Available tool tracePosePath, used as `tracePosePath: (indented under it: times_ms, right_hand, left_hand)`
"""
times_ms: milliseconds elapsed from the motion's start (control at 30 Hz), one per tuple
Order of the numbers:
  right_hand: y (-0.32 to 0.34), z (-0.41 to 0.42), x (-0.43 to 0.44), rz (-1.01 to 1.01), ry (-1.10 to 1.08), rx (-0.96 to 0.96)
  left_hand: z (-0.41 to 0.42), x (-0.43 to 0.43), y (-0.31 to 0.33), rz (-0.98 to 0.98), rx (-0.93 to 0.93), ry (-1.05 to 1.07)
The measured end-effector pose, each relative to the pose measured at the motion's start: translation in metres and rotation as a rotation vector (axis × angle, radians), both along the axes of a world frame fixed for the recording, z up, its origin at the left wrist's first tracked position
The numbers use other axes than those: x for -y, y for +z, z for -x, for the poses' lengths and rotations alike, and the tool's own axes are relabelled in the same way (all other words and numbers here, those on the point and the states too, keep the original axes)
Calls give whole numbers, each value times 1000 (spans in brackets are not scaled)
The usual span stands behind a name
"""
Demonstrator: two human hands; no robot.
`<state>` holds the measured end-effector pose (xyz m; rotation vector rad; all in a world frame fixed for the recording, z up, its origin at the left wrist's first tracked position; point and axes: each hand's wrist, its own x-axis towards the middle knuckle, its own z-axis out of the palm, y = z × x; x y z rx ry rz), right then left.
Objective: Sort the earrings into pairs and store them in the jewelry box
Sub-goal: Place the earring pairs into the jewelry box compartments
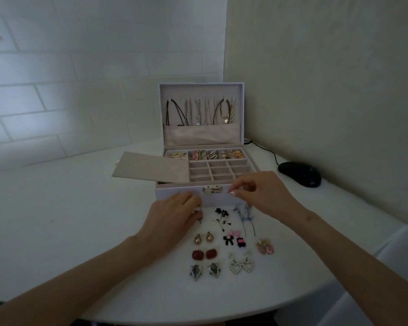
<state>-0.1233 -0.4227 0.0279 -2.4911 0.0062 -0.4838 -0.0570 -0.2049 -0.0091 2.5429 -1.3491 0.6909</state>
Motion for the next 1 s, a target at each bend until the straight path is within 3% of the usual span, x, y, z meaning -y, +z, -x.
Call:
tracePosePath:
  times_ms: [300, 400, 567, 800, 933, 1000]
  right_hand:
    - [-11, 12, 15, 287, -200, -94]
    - [-18, 9, 15, 271, -222, -113]
    - [-21, 8, 11, 257, -252, -145]
    - [-22, 4, 11, 212, -252, -207]
    - [-21, 7, 13, 161, -249, -197]
    - [-21, 9, 15, 148, -249, -164]
  left_hand:
    - [5, 41, 15, 49, -31, -153]
    - [9, 71, 25, -27, 33, -97]
    - [17, 104, 27, -357, -1, 56]
    - [19, 97, 19, -356, 14, 72]
    - [19, 90, 27, -281, 135, 133]
    - [16, 89, 27, -293, 55, 143]
